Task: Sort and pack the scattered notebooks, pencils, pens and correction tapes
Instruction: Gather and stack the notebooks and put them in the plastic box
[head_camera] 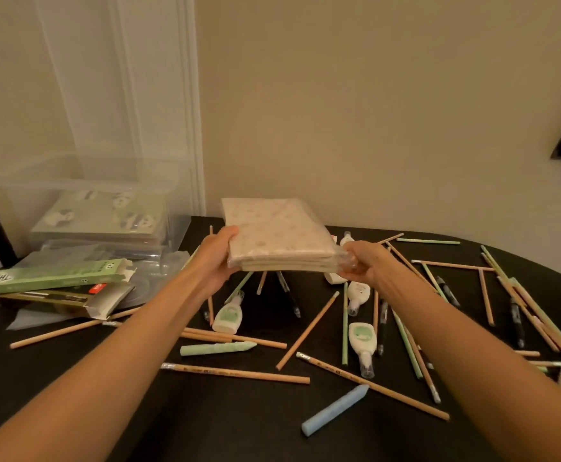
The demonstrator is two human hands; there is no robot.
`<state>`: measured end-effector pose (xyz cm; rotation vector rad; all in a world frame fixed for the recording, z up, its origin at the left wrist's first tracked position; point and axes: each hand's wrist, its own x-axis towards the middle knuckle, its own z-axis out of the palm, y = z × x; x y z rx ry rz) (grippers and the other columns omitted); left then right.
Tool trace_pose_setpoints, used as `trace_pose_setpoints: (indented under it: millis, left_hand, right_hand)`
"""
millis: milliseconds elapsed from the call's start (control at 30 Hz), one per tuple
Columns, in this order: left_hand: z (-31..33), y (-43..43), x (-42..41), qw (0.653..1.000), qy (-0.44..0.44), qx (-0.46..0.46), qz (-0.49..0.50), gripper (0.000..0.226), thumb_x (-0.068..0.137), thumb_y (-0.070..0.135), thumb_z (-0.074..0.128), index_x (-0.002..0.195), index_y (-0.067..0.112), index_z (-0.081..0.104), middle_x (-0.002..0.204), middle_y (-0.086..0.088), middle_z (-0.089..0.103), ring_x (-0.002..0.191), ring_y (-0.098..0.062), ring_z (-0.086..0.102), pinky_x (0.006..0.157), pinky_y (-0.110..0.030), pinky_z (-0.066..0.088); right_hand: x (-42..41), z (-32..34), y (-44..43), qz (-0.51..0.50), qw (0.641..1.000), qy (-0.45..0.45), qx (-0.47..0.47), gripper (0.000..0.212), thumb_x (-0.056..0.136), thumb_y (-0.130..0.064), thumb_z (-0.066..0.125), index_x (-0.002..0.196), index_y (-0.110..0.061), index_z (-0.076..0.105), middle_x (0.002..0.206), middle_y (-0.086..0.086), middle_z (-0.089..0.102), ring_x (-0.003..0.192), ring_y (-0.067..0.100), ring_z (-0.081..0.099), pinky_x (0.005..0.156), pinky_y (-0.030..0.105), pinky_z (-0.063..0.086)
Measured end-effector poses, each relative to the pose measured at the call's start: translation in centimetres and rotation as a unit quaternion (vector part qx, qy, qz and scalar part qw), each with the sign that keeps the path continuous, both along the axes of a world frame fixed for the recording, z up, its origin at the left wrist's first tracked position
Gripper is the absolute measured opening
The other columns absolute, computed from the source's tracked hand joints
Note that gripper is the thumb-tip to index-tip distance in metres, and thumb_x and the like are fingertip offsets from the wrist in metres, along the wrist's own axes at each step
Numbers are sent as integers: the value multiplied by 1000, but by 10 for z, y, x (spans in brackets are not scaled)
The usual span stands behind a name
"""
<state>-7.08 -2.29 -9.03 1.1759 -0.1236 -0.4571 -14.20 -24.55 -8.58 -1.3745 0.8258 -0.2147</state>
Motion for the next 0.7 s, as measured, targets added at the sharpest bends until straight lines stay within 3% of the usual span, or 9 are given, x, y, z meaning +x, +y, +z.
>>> trace_pose_setpoints:
  millis: [67, 133, 233, 300, 400, 533, 633, 700]
  left_hand:
    - [11, 1, -8, 1000, -23, -5, 5, 20, 96, 19, 43, 87, 12, 58, 83, 0, 68, 76, -11, 65, 64, -26, 54]
    - [20, 3, -16, 999, -39, -7, 15, 18, 96, 19, 44, 88, 10, 58, 85, -1, 68, 77, -11, 65, 67, -26, 52]
    - [27, 9, -26, 998, -51, -8, 44, 18, 95, 20, 46, 87, 10, 59, 81, -1, 67, 71, -11, 64, 59, -23, 53]
    - [29, 15, -27, 997, -50, -21, 58, 18, 95, 20, 46, 85, 11, 58, 78, 0, 66, 69, -11, 64, 54, -22, 53]
    - [38, 28, -16, 995, -56, -34, 74, 16, 95, 20, 46, 86, 12, 58, 79, 0, 66, 68, -10, 64, 49, -20, 52]
    - [49, 43, 14, 994, -56, -36, 81, 16, 95, 18, 47, 88, 9, 59, 78, -2, 68, 64, -10, 67, 52, -22, 54]
    - [57, 51, 37, 995, -55, -27, 84, 15, 94, 19, 48, 90, 9, 59, 82, -3, 67, 70, -13, 66, 52, -22, 54]
    - [70, 56, 56, 994, -55, -13, 89, 16, 95, 20, 48, 88, 10, 58, 81, -3, 67, 70, -13, 65, 51, -22, 54]
  right_hand:
    - [-10, 7, 6, 25, 997, -24, -65, 22, 89, 2, 49, 108, -9, 51, 96, 13, 54, 69, 17, 60, 63, 32, 52]
    - [-18, 13, 14, 40, 988, -25, -148, 25, 90, 3, 47, 111, -5, 58, 103, 13, 56, 88, 22, 56, 70, 33, 51]
    - [-23, 20, 27, 48, 972, -26, -229, 18, 91, -1, 47, 104, -3, 58, 83, 8, 56, 70, 15, 51, 58, 27, 49]
    - [-25, 25, 34, 51, 977, -27, -203, 7, 91, -3, 47, 91, -6, 54, 82, 9, 53, 67, 15, 51, 50, 21, 47]
    - [-16, 33, 42, 103, 977, -54, -177, 16, 95, -12, 46, 82, -10, 56, 86, 7, 57, 76, 21, 60, 63, 32, 56]
    - [14, 43, 51, 195, 970, -65, -131, 22, 95, -37, 47, 89, -19, 57, 90, 6, 63, 80, 21, 66, 55, 32, 57]
    - [46, 49, 53, 255, 958, -48, -120, 37, 90, -56, 43, 100, -22, 55, 103, 8, 64, 88, 22, 67, 62, 33, 54]
    - [72, 58, 57, 297, 947, -27, -115, 39, 89, -59, 42, 104, -25, 54, 105, 8, 64, 82, 20, 70, 67, 34, 53]
